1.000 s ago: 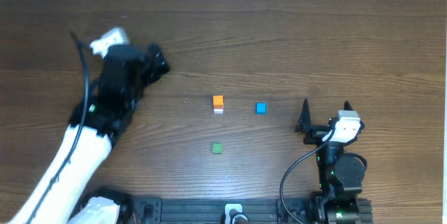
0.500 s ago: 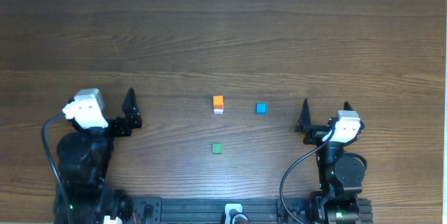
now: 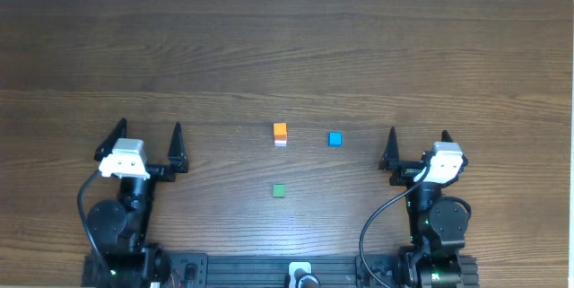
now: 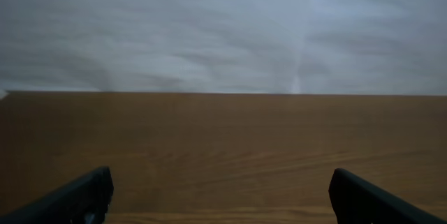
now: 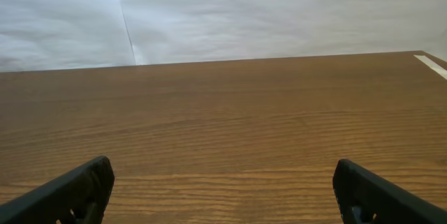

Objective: Stack Cubes

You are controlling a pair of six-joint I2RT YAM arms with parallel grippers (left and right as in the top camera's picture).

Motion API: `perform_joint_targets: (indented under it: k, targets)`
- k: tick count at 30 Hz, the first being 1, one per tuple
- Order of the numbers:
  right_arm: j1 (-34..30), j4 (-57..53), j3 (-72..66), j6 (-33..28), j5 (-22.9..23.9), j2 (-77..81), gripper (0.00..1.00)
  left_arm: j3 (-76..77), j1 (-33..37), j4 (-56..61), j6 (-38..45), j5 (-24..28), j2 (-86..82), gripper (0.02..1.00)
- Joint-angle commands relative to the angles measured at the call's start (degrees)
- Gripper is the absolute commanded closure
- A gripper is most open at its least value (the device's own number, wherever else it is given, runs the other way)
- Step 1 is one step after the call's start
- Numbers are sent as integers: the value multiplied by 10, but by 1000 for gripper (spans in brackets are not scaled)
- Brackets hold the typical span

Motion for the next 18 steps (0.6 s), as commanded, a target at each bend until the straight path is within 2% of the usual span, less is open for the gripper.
perform_joint_targets:
  k: [1, 7, 18]
  targets:
    - [-3, 0, -4, -1, -5, -4, 7, -15, 19, -3, 10, 13, -23, 20]
    - [-3, 0, -4, -1, -5, -4, 7, -15, 29, -54, 10, 20, -29, 18]
    - [-3, 0, -4, -1, -5, -4, 9, -15, 28, -54, 10, 20, -29, 18]
